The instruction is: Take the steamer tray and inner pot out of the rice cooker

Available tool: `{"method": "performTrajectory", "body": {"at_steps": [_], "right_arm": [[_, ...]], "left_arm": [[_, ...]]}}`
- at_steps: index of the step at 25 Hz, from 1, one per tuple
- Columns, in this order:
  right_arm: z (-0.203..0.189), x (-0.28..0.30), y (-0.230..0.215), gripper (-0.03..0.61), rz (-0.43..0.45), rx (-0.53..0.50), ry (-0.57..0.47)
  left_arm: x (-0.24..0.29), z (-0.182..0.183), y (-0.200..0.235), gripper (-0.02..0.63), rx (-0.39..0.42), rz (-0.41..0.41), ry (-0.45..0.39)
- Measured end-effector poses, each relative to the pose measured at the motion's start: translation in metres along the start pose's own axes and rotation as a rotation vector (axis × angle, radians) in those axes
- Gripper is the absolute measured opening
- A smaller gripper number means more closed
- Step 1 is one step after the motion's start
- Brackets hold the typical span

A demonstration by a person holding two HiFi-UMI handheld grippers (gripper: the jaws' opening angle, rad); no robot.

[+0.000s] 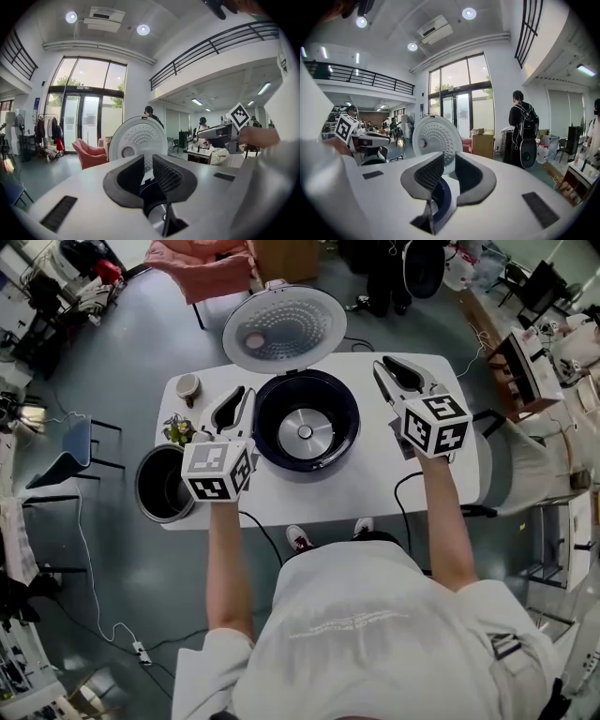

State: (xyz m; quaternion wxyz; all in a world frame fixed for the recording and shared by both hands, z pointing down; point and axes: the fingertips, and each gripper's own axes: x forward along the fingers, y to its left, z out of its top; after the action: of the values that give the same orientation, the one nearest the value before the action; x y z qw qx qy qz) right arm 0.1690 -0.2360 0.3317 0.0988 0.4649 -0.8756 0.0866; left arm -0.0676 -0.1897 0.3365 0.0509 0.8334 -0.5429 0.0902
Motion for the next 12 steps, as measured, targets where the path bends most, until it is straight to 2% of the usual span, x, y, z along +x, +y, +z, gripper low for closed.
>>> {"method": "performTrajectory", "body": {"at_steps": [5,7,12], "right_arm": [[0.004,-0.020,-0.014,0.071,-0.041,-0.066,-0.001],[0.005,-0.027,-0.018,0.048,-0.041,-0.078,0.000],[0.008,-0.042,-0.023,0.035,-0.029,-0.101,-0.019]], "left_arm": [[0.009,0.015,-0.026,0.044,0.054,-0.020,-0.018],[0.012,0.018,-0.032,0.029,0.060,-0.019,-0.025],[0.017,0.024,-0.046,0.014,0.103,-0.029,-0.022]]}}
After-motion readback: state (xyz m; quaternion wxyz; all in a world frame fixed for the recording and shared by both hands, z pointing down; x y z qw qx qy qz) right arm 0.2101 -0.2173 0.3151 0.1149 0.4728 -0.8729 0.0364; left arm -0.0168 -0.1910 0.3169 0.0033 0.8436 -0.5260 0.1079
